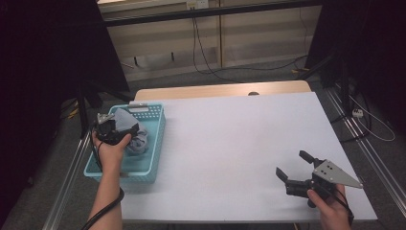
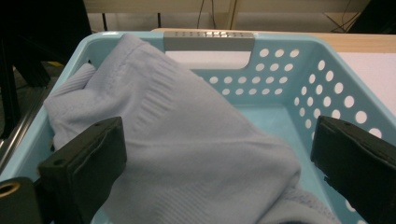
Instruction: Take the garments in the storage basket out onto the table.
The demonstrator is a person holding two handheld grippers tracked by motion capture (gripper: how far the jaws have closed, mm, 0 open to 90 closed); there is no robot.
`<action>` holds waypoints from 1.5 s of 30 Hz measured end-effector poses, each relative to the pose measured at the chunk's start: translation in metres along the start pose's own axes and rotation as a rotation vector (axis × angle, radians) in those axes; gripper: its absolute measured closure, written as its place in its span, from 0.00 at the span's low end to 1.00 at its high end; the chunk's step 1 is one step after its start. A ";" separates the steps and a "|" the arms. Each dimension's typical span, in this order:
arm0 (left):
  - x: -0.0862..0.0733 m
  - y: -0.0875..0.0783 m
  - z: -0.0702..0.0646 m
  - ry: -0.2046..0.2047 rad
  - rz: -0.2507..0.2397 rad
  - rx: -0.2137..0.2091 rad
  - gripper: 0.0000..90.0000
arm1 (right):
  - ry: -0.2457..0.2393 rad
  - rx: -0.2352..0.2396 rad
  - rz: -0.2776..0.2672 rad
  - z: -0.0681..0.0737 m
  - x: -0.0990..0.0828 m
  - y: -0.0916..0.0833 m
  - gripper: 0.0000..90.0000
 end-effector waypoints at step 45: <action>-0.015 0.035 -0.015 -0.076 0.178 0.086 0.00 | -0.001 0.000 -0.001 -0.001 0.001 -0.001 0.02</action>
Point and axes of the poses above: each handheld gripper's, and its own axes: y roughly forward along the jaws, x roughly out of its top, z roughly to its left, the point moved 2 cm from there along y, roughly forward along the jaws, and after that the axes turned 15 degrees about x, right-handed, at the moved point
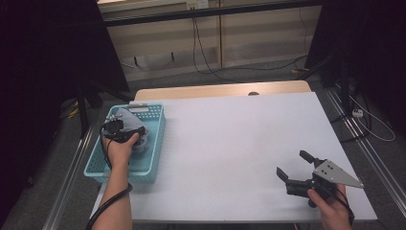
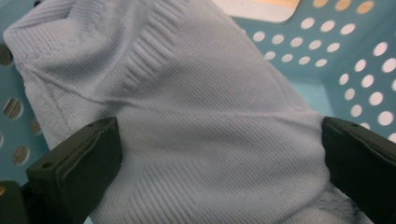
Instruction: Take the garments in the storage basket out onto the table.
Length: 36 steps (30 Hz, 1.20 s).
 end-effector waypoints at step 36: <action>-0.003 -0.005 0.014 0.028 0.142 0.006 0.51 | -0.009 0.000 0.003 0.001 0.001 -0.001 0.02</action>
Point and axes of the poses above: each handheld gripper's, and its own axes: y roughly forward along the jaws, x roughly out of its top, z roughly to its left, the point moved 2 cm from there along y, roughly forward along the jaws, and after that the axes turned 15 degrees about x, right-handed, at the moved point
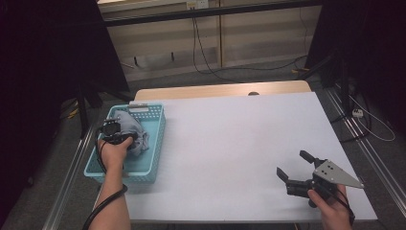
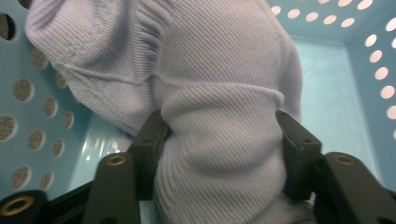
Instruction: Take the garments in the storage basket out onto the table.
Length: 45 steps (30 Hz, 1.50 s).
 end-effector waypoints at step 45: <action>0.099 -0.142 -0.016 0.180 0.016 -0.188 0.61 | 0.011 -0.002 -0.009 0.000 0.000 0.000 0.02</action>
Point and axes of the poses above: each handheld gripper's, and its own axes: y roughly forward along the jaws, x roughly out of its top, z roughly to its left, the point moved 2 cm from there along y, roughly forward along the jaws, and after that the axes turned 15 degrees about x, right-handed, at the moved point
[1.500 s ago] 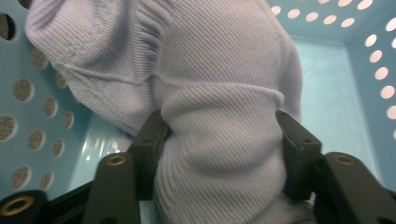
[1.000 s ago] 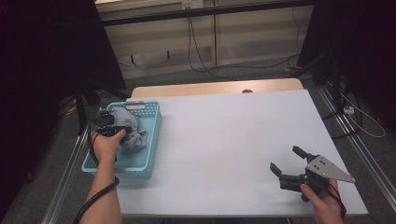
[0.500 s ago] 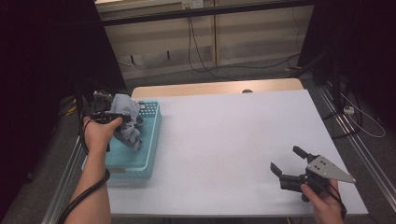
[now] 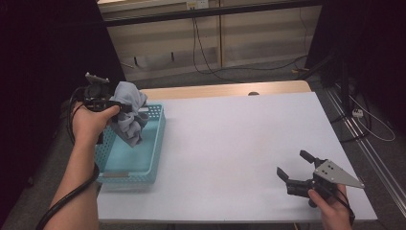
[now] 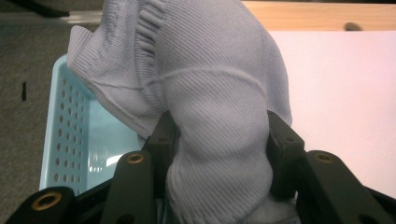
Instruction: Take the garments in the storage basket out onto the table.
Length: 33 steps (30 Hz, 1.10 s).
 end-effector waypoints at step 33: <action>0.000 -0.022 -0.114 0.256 -0.059 -0.246 0.60 | -0.001 0.012 0.012 0.000 -0.001 0.001 0.02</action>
Point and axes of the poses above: each handheld gripper's, and its own axes: y roughly forward along the jaws, x roughly out of its top, z roughly to its left, the point moved 2 cm from there along y, roughly forward along the jaws, and after that the axes turned 15 degrees about x, right-handed, at the moved point
